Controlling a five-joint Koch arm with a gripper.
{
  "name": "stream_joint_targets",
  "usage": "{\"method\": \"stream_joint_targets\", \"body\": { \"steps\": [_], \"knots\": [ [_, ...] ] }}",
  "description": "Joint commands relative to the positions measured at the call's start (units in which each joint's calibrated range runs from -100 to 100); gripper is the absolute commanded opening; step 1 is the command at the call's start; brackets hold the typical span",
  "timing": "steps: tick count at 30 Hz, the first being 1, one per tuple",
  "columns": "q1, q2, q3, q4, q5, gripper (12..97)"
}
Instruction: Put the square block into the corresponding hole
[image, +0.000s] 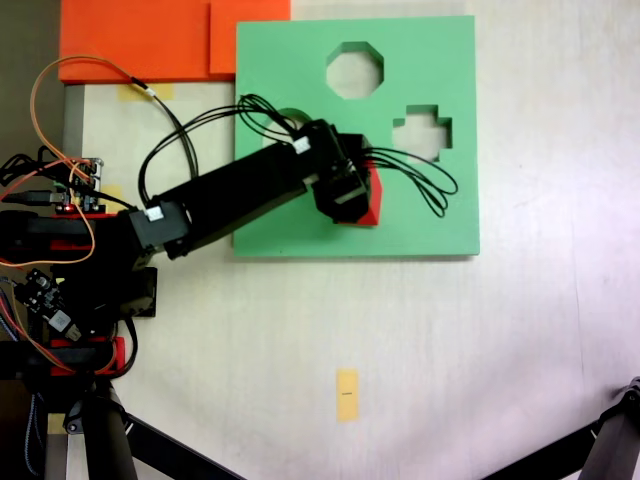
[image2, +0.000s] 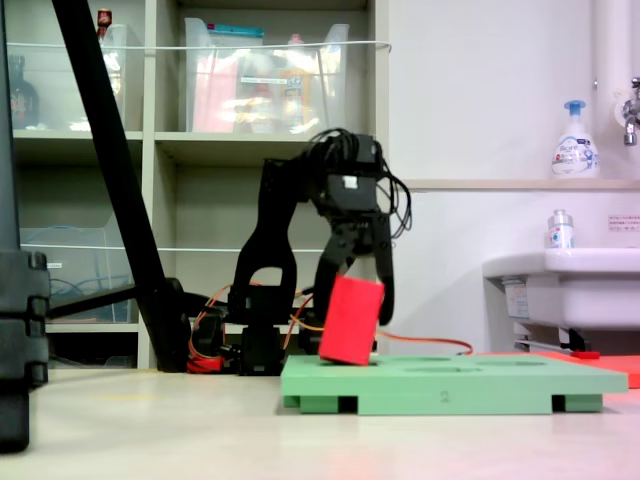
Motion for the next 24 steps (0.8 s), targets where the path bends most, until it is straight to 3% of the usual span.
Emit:
{"method": "stream_joint_targets", "body": {
  "steps": [1,24],
  "knots": [
    [0.59,0.58,3.15,0.08,0.00,15.2],
    [2.15,0.30,2.55,-7.05,-0.29,15.1]
  ]
}}
